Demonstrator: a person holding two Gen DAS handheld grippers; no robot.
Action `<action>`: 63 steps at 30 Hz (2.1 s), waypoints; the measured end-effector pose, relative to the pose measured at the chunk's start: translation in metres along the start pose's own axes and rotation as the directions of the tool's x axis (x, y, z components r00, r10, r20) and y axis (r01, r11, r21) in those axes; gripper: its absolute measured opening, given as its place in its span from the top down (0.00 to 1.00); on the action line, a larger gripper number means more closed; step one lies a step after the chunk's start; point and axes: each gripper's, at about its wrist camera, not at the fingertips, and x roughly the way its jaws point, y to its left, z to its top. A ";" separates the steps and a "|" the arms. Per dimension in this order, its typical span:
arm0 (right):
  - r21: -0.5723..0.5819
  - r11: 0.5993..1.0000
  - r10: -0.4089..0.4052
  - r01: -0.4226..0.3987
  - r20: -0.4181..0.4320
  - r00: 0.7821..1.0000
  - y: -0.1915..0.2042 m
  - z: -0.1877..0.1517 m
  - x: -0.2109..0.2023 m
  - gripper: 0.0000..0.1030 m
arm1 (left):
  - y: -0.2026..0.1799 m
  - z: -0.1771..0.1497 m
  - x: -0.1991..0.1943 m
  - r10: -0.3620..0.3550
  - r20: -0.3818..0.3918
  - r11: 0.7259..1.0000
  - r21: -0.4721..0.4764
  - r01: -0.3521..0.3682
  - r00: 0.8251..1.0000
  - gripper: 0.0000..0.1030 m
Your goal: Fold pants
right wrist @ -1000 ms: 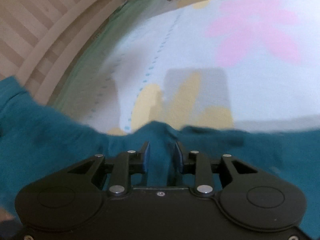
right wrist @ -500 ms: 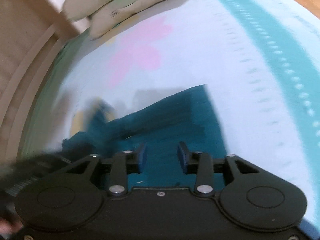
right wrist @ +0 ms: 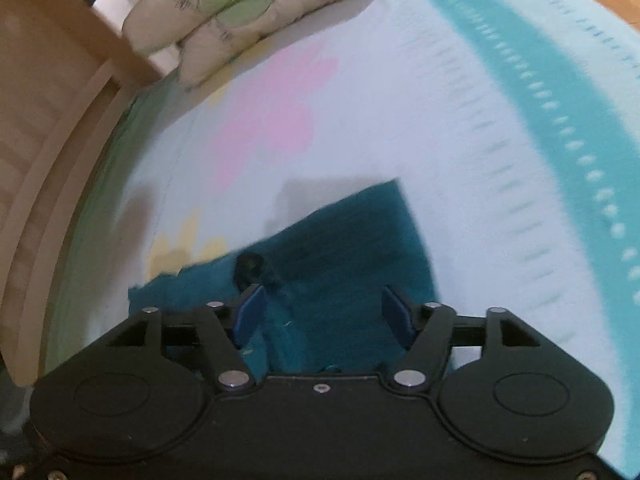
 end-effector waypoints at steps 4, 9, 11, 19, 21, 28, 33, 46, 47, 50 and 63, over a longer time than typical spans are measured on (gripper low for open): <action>-0.052 0.998 0.025 -0.029 -0.083 0.996 0.018 -0.003 0.027 0.29 | 0.045 -0.007 -0.001 0.097 -0.044 0.993 -0.066 -0.100 0.994 0.82; -0.070 0.996 0.040 -0.051 -0.153 0.987 0.031 -0.007 0.055 0.28 | 0.086 -0.020 0.006 0.112 -0.149 0.978 -0.160 -0.136 0.982 0.82; -0.066 0.996 0.044 -0.056 -0.166 0.985 0.033 -0.008 0.064 0.27 | 0.094 -0.028 0.016 0.081 -0.205 0.975 -0.186 -0.120 0.975 0.82; -0.074 0.996 0.024 -0.041 -0.224 0.974 0.031 -0.019 0.089 0.25 | 0.097 -0.029 0.022 -0.005 -0.222 0.977 -0.210 -0.043 0.975 0.81; -0.083 0.994 0.055 -0.077 -0.236 0.970 0.033 -0.022 0.090 0.25 | 0.106 -0.029 0.014 0.008 -0.193 0.966 -0.253 -0.058 0.981 0.81; -0.051 0.989 0.119 -0.136 -0.257 0.959 0.028 -0.021 0.090 0.71 | 0.151 -0.030 -0.010 0.041 -0.078 0.885 -0.460 -0.073 0.996 0.81; -0.117 0.977 0.152 -0.178 -0.204 0.967 0.051 -0.023 0.061 0.80 | 0.153 -0.034 -0.015 0.097 -0.043 0.867 -0.487 -0.106 0.994 0.81; -0.171 0.984 -0.058 0.042 -0.090 0.994 0.031 0.007 -0.025 0.81 | 0.122 -0.021 -0.016 0.130 -0.007 0.917 -0.380 -0.123 0.991 0.81; -0.153 0.985 -0.095 0.076 -0.122 0.988 0.020 0.007 -0.014 0.80 | 0.119 -0.021 -0.015 0.120 -0.015 0.925 -0.363 -0.117 0.993 0.81; -0.119 0.984 -0.152 0.133 -0.173 0.973 0.004 0.001 0.009 0.79 | 0.107 -0.022 -0.008 0.086 -0.041 0.949 -0.301 -0.095 0.995 0.81; -0.091 0.968 -0.234 0.235 0.021 0.972 0.039 0.007 -0.023 0.60 | 0.065 -0.027 -0.002 -0.043 -0.061 0.992 -0.125 0.035 0.997 0.81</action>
